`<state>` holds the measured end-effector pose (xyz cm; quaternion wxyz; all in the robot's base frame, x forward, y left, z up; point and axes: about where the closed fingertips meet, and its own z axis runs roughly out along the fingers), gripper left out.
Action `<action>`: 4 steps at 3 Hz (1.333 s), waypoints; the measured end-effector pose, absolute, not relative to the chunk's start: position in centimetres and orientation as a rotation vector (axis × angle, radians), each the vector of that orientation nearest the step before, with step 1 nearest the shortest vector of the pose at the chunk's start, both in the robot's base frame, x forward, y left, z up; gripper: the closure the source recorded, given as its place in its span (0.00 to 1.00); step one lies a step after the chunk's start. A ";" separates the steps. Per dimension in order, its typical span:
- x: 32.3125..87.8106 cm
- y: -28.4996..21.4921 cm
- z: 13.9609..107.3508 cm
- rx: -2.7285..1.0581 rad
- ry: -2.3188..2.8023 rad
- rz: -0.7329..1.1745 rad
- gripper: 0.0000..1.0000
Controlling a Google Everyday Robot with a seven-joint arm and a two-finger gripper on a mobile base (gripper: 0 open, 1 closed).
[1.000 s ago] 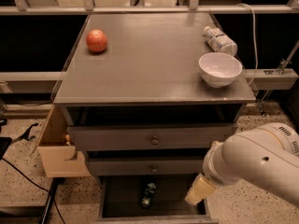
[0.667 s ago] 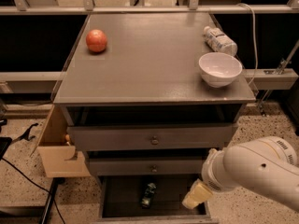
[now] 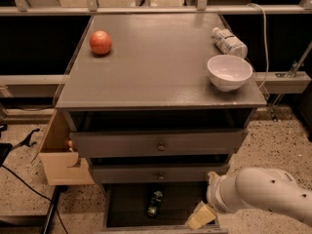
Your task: Pick green can from bottom drawer and place on counter
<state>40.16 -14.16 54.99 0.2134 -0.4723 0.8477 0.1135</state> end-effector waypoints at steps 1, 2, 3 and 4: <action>40.2 -14.2 55.0 -1.311 2.353 0.315 0.00; 39.9 -13.6 53.4 -1.351 2.333 0.342 0.00; 39.7 -13.1 49.9 -1.369 2.309 0.397 0.00; 39.7 -12.1 44.6 -1.362 2.246 0.472 0.00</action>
Offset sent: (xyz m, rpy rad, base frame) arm -0.0067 0.0118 -0.0383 0.0241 0.0184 0.0862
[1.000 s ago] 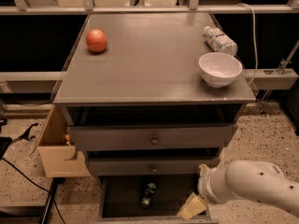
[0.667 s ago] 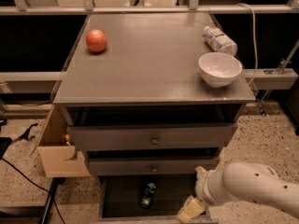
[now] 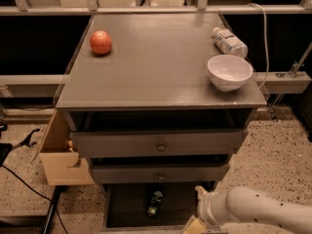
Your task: Pick green can from bottom drawer and place on counter
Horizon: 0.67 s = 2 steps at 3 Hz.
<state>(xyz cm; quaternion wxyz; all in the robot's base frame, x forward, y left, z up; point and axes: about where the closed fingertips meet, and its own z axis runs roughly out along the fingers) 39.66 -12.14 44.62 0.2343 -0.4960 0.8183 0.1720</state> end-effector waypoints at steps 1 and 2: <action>39.8 -11.3 41.2 -1.356 2.189 0.515 0.00; 39.9 -9.9 35.7 -1.329 2.188 0.610 0.00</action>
Offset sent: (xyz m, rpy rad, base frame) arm 0.0150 0.0285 -0.1392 0.1496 0.0397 0.0307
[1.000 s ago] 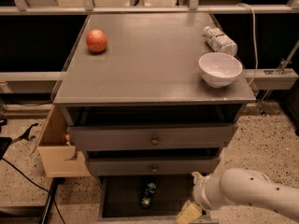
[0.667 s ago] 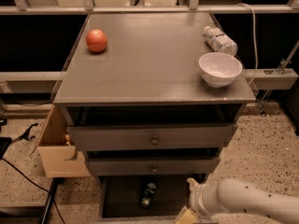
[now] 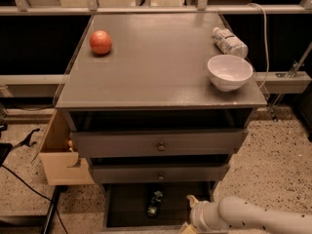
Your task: Pick green can from bottom drawer and place on counter
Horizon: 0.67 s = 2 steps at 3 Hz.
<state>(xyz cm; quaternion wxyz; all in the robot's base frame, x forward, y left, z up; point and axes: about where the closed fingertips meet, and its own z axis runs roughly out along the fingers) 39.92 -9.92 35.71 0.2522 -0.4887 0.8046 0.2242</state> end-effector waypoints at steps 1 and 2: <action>39.9 -9.9 35.6 -1.330 2.191 0.608 0.00; 39.8 -10.5 33.3 -1.316 2.210 0.607 0.00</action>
Offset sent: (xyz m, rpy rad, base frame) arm -0.0022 -0.0155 -0.0401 -0.0262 0.0291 -0.0360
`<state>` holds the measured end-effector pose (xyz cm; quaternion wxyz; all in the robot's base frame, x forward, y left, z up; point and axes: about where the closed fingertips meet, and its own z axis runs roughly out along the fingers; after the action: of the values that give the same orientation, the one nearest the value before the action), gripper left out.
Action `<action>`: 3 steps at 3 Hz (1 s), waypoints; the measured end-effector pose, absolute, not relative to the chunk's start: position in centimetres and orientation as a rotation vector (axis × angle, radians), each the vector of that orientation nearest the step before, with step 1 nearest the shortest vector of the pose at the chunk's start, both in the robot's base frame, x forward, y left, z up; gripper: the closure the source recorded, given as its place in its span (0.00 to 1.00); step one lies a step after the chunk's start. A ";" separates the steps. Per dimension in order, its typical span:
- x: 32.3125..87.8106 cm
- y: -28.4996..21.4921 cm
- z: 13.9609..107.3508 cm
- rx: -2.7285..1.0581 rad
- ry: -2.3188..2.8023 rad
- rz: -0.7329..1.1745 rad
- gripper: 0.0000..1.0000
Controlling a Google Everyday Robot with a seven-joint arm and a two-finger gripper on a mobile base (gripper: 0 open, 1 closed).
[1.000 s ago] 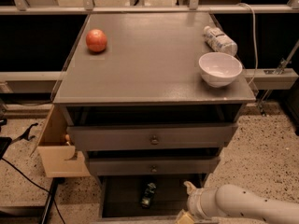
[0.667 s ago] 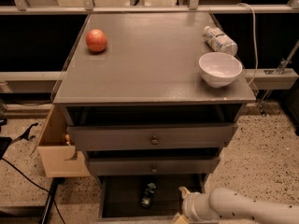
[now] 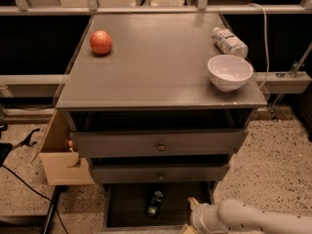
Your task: Pick green can from bottom drawer and place on counter
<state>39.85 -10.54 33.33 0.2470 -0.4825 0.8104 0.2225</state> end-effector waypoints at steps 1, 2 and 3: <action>40.2 -10.3 31.2 -1.307 2.183 0.626 0.00; 41.1 -9.6 29.6 -1.287 2.091 0.628 0.00; 41.9 -8.0 28.5 -1.287 1.952 0.601 0.00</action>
Offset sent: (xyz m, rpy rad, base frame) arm 0.0230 0.0167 -0.0550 0.1578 -0.1896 0.0195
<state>41.91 -8.02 28.46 0.3558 -0.4981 0.7558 0.2325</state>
